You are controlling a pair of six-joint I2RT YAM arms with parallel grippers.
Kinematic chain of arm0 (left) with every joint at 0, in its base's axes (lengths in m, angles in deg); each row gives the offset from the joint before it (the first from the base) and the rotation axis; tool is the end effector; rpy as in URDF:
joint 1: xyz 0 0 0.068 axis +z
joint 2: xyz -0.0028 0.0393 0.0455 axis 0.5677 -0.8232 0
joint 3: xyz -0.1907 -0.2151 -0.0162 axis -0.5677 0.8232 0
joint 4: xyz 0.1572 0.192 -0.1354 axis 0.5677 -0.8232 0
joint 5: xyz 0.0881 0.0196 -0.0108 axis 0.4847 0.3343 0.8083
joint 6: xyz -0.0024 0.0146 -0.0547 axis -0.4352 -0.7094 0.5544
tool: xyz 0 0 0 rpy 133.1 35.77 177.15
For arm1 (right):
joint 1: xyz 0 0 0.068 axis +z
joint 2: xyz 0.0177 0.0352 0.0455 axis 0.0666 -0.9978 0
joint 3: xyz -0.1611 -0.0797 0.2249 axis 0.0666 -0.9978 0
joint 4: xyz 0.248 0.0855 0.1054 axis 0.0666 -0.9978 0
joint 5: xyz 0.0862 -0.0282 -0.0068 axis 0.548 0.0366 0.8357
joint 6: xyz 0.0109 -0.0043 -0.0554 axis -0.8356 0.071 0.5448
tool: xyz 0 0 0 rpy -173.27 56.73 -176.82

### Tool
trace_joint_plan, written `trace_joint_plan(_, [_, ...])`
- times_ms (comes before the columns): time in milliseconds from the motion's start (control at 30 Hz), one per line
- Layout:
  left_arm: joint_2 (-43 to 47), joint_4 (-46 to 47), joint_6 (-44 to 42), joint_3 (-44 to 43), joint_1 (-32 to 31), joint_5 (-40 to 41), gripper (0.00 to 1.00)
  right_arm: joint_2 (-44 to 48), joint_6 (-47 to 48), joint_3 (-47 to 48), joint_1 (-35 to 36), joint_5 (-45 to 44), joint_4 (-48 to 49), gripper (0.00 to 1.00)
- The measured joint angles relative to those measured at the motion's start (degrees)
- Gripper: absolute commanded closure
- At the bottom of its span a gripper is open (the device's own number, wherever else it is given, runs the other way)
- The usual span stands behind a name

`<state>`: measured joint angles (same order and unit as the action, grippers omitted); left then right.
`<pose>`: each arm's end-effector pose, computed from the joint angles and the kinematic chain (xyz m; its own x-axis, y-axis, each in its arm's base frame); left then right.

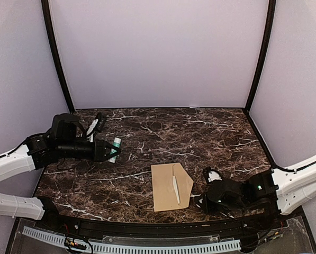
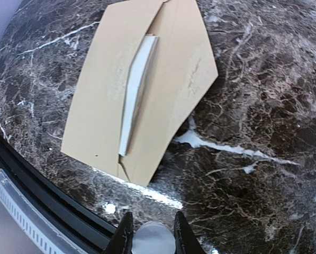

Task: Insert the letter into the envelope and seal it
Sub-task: Place the solid glue cap at the center of the board.

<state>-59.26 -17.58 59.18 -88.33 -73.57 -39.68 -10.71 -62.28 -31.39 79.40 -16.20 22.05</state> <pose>0.1771 -0.1606 0.2964 -0.6723 -0.0158 -0.7401 0.5884 0.5954 -0.5471 0.0419 0.2196 0.1853 -0.8276 -0.0605 -0.5581 -0.3217 0.8659 0.3831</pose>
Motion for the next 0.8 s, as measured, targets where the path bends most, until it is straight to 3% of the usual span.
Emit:
trace_joint_plan(300, [0.6, 2.0, 3.2, 4.7, 0.0, -3.0, 0.99, -2.5, -6.8, -0.7, 0.1, -5.2, -5.6, 0.91])
trace_joint_plan(633, [1.3, 4.5, 4.6, 5.4, 0.0, -4.9, 0.99, -7.6, -8.4, -2.1, 0.1, -6.4, -4.3, 0.90])
trace_joint_plan(800, [1.3, 4.7, 4.8, 5.5, 0.0, -5.1, 1.00, -9.6, -8.4, -2.1, 0.1, -6.5, -3.4, 0.83])
